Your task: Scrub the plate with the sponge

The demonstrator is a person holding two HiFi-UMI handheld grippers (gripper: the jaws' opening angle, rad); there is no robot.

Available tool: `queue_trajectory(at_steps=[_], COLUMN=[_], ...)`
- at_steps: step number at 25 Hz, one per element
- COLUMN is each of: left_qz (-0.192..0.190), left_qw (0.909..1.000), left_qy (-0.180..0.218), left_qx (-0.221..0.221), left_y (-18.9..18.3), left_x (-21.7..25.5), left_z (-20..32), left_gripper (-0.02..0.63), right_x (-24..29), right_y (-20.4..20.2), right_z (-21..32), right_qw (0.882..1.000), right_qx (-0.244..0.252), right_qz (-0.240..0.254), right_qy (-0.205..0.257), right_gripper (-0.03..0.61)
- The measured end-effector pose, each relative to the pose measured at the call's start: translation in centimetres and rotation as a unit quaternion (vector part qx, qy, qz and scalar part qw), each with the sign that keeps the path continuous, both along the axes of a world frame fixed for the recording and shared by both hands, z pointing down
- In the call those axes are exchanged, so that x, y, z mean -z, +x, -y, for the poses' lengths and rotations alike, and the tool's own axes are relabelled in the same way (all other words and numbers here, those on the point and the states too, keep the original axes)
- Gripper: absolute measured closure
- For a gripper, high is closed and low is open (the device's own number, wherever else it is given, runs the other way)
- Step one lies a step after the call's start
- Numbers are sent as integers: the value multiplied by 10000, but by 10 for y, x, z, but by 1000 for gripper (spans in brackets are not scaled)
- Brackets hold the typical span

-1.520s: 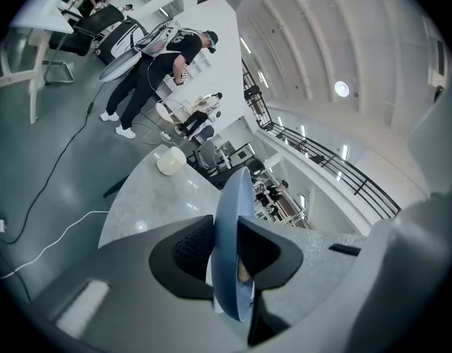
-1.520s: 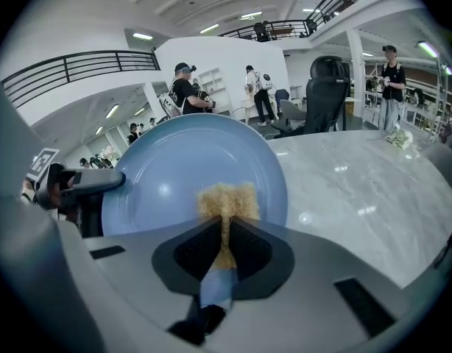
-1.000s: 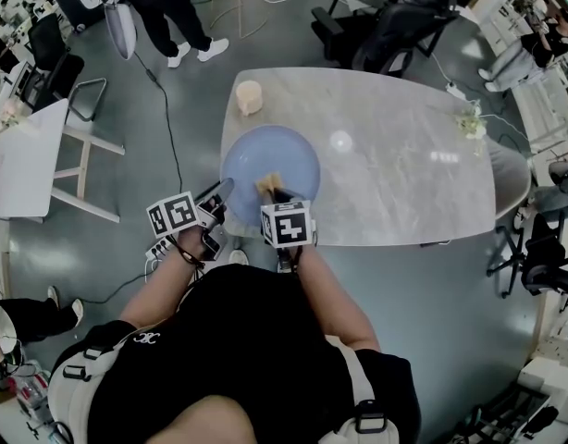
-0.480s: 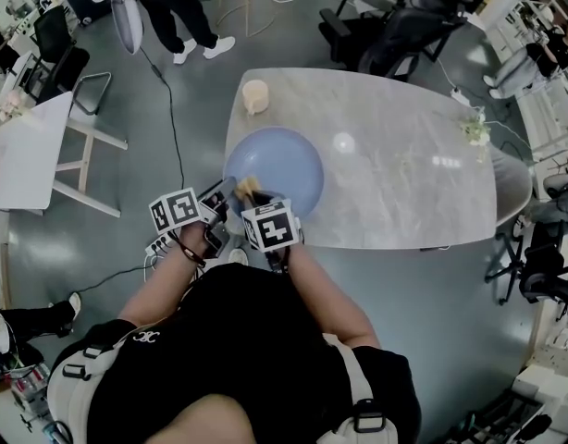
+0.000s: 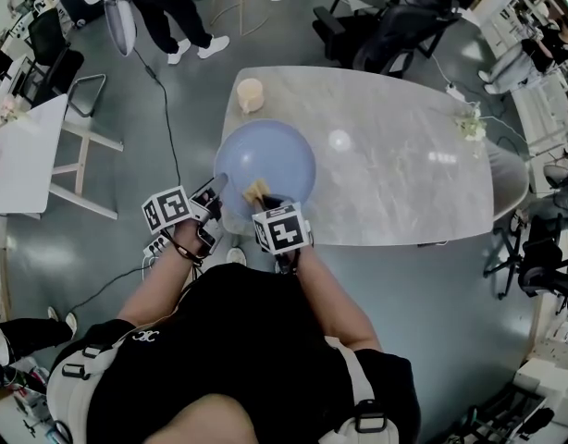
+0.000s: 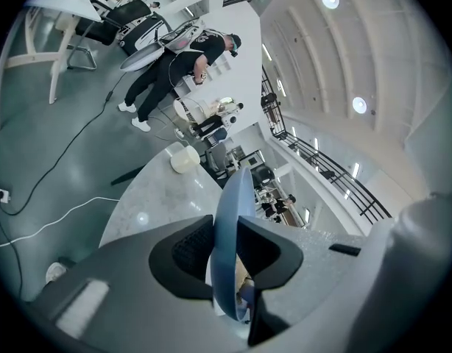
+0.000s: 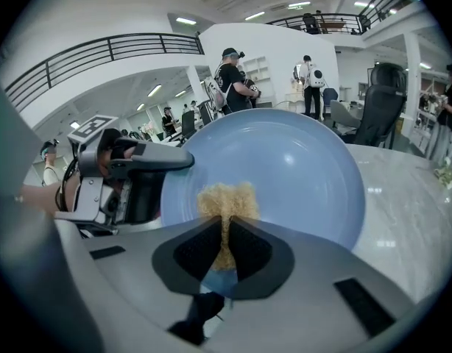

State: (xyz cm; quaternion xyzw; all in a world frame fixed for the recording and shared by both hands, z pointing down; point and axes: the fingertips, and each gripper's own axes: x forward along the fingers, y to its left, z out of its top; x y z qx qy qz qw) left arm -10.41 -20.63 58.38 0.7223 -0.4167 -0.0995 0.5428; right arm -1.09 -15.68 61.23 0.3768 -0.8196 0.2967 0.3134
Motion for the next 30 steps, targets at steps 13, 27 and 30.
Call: queue_trajectory(at_steps=[13, 27, 30], left_qz=[8, -387, -368], left_qw=[9997, 9969, 9957], left_qy=[-53, -671, -827], left_qx=[-222, -121, -205], left_y=[7, 14, 17], left_x=[-6, -40, -54], left_z=[-13, -12, -15], left_gripper=[532, 532, 532], right_x=[-13, 115, 137], right_y=[72, 145, 158], right_z=[22, 36, 22], right_qw=[9937, 9070, 8864], right_qx=[-978, -2632, -2812], right_qz=[-500, 1622, 1772], right_qy=[218, 2860, 3223], right_gripper=[546, 548, 548])
